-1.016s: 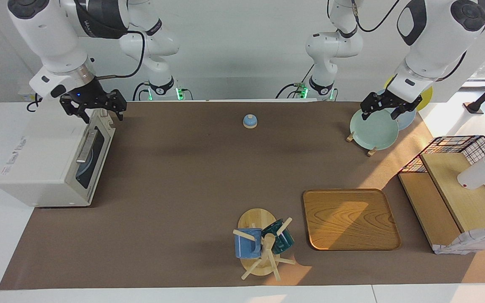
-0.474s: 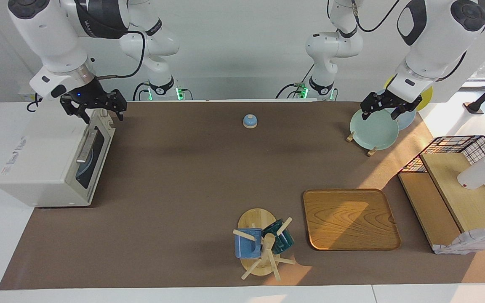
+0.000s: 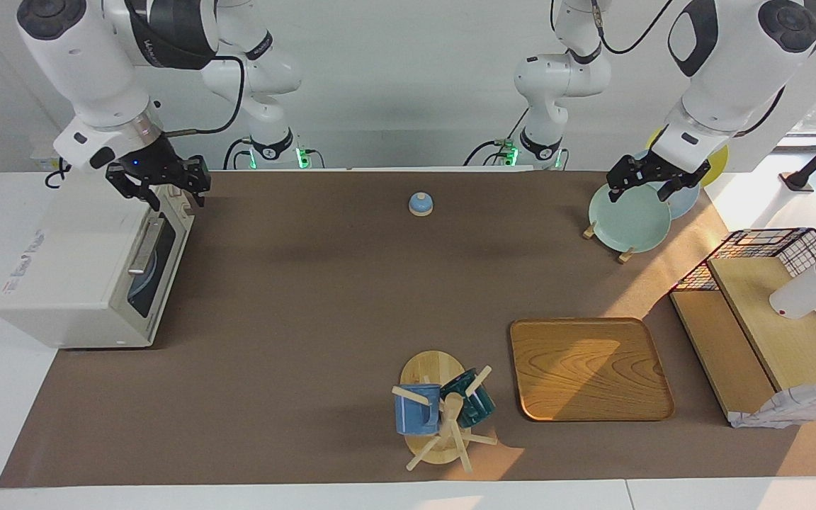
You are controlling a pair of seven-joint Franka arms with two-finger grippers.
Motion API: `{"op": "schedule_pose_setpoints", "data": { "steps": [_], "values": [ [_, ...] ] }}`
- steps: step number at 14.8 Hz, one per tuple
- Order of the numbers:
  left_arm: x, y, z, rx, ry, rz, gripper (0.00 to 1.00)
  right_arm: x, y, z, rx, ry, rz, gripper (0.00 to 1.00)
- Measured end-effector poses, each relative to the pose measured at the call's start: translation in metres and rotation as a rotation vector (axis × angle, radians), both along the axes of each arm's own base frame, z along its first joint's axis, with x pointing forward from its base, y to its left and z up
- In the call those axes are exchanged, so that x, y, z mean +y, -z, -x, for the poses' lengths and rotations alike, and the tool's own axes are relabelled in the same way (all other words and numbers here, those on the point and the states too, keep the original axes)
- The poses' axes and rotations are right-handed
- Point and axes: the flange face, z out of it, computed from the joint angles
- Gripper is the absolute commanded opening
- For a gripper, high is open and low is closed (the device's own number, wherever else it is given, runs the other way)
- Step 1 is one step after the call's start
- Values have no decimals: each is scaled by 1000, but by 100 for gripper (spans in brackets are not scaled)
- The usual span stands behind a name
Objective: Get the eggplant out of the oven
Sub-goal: 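Reach the right gripper toward the open toaster oven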
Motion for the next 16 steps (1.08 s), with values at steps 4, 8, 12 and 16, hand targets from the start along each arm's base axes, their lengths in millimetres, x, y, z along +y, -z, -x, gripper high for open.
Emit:
{"op": "schedule_pose_setpoints", "data": {
  "steps": [4, 8, 12, 16],
  "values": [
    [0, 0, 0, 0, 0, 0, 100, -44, 34, 5, 10, 77, 43, 0],
    [0, 0, 0, 0, 0, 0, 100, -66, 71, 11, 24, 139, 106, 0],
    [0, 0, 0, 0, 0, 0, 100, -67, 78, 13, 37, 125, 143, 0],
    [0, 0, 0, 0, 0, 0, 100, -68, 87, 17, 51, 126, 144, 0]
  ]
}}
